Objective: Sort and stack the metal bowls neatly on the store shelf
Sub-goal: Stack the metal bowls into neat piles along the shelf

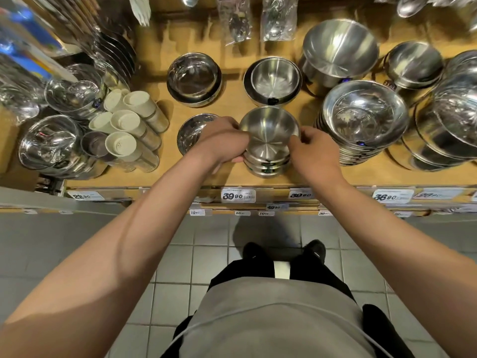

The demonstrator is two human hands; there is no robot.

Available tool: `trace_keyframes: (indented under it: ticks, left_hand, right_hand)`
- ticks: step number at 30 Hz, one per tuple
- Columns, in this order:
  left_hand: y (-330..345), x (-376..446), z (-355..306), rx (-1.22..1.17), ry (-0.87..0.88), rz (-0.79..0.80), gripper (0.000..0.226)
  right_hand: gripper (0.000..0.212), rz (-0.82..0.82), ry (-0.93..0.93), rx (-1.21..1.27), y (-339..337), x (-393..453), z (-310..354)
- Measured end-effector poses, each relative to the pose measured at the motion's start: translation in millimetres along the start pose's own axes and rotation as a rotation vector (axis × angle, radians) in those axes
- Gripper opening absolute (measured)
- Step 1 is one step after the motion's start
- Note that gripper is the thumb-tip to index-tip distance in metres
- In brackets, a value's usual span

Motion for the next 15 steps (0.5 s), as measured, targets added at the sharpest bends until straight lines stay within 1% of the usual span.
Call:
trace_keyframes:
  ticks: [5, 10, 15]
  left_hand:
    - [0.6, -1.0, 2.3, -0.047, 0.003, -0.005, 0.011]
    - [1.6, 2.1, 6.3, -0.093, -0.013, -0.011, 0.01]
    - [4.8, 1.8, 7.0, -0.034, -0.032, -0.022, 0.013]
  right_hand:
    - [0.024, 0.015, 0.009, -0.022, 0.6, 0.1, -1.2]
    - [0.02, 0.066, 0.023, -0.003, -0.9, -2.9, 0.4]
    - [0.013, 0.118, 0.061, -0.027, -1.1, -0.6, 0.3]
Point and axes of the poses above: each hand's wrist, its own x-axis towards the middle knuckle, its own y-axis out of the palm, z = x × y, the point moved 6 cm from there along x, towards the middle knuckle, and after that the axes turned 11 degrees about -x, right-handed, at the moved point
